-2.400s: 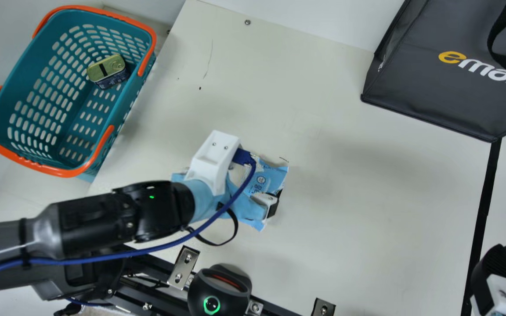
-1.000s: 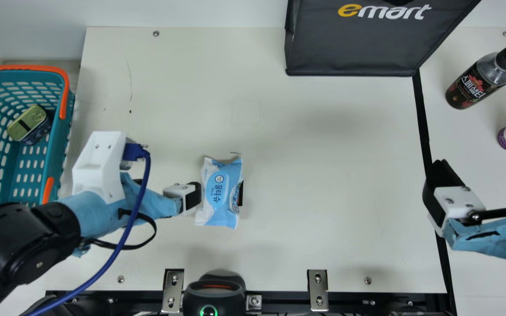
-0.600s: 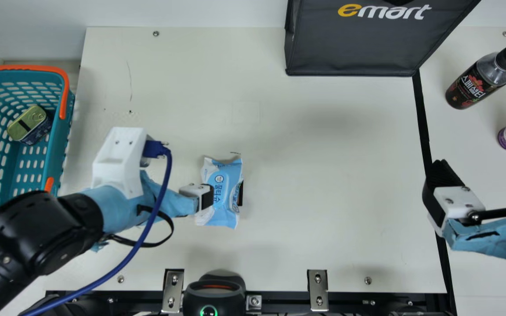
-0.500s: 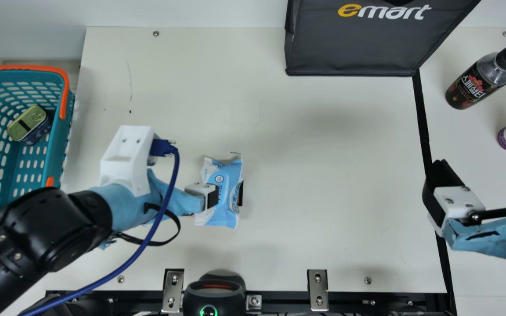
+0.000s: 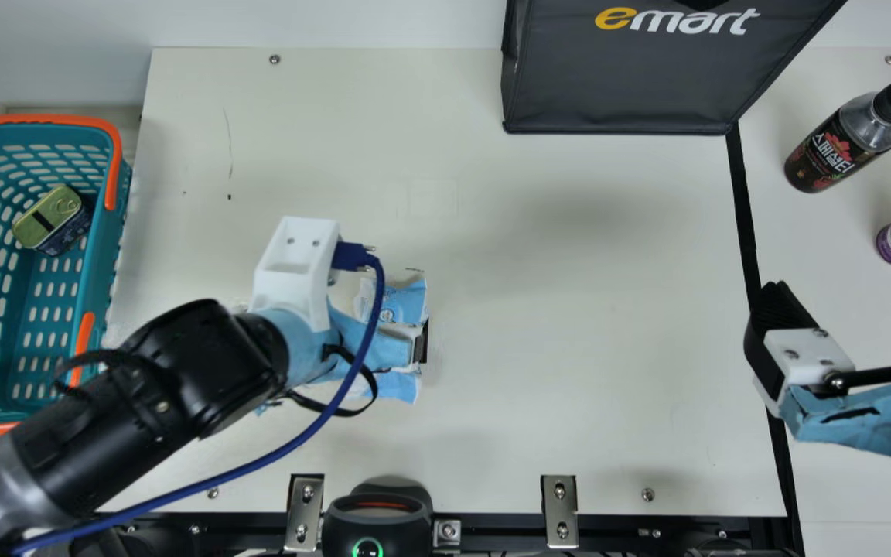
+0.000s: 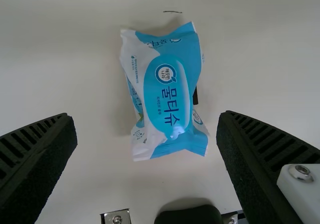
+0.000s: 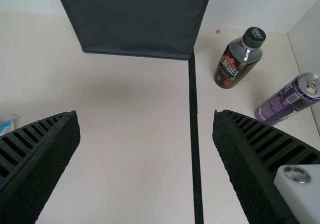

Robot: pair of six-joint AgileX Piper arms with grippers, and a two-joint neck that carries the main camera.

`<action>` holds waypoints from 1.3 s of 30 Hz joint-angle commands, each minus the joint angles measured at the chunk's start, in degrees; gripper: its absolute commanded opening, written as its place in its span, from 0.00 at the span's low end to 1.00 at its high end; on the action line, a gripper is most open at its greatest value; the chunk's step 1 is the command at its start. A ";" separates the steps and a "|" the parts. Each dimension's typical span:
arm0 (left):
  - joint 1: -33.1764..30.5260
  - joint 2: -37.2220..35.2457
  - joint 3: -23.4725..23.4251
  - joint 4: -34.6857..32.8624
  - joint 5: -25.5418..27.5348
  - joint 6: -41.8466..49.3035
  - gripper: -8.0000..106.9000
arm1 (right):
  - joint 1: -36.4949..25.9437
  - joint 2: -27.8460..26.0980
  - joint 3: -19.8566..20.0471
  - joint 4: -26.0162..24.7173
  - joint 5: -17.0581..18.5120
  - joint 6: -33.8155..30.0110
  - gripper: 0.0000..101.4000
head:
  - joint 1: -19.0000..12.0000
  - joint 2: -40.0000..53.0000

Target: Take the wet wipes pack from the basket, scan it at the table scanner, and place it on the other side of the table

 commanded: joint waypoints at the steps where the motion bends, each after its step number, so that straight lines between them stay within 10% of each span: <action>1: -0.27 1.57 -0.30 0.19 0.15 -0.23 0.85 | 0.00 0.00 0.00 0.00 0.00 0.00 0.94 | -1.66 0.09; 39: -0.54 18.68 -4.53 -1.74 -2.27 -3.01 0.85 | 0.00 0.00 0.00 0.00 0.00 0.00 0.94 | -1.66 0.09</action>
